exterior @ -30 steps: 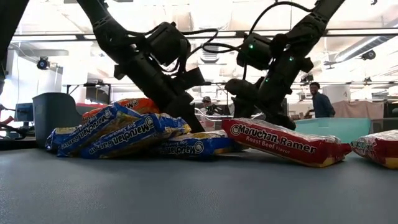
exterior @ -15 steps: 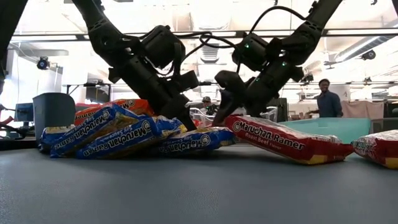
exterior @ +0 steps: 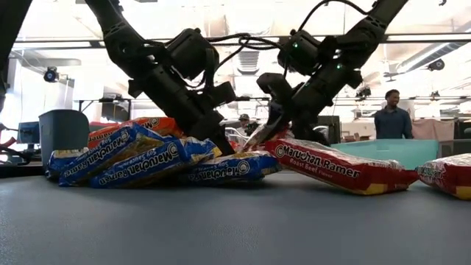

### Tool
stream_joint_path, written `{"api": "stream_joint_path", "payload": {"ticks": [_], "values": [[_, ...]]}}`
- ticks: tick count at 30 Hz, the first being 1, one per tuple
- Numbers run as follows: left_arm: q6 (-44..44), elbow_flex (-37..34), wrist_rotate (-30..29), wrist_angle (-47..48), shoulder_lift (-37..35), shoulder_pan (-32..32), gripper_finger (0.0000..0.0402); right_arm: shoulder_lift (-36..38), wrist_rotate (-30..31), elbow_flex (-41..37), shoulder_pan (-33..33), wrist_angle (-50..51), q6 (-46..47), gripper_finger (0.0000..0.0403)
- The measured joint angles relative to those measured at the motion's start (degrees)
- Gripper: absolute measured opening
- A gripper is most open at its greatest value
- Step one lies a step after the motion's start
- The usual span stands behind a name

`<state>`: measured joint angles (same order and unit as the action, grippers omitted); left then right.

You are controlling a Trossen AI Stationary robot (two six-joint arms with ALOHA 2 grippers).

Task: Sort Maruchan noodles
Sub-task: Put the red noodle pack into the transparent bin

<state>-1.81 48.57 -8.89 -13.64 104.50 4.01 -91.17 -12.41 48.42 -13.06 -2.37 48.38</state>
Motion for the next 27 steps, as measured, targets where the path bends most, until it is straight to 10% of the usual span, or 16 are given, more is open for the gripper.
{"api": "stream_joint_path", "payload": {"ticks": [13, 27], "values": [[-10.74, -5.07, 0.36, -1.38, -24.61, -0.39, 0.0000, 7.20, 9.09, 16.09, 1.47, 29.89, -4.71, 0.0115], [-16.30, -14.10, 0.44, -1.14, -48.62, -0.65, 0.0000, -5.94, 13.92, 51.53, -12.73, 65.90, -13.05, 0.0113]]}}
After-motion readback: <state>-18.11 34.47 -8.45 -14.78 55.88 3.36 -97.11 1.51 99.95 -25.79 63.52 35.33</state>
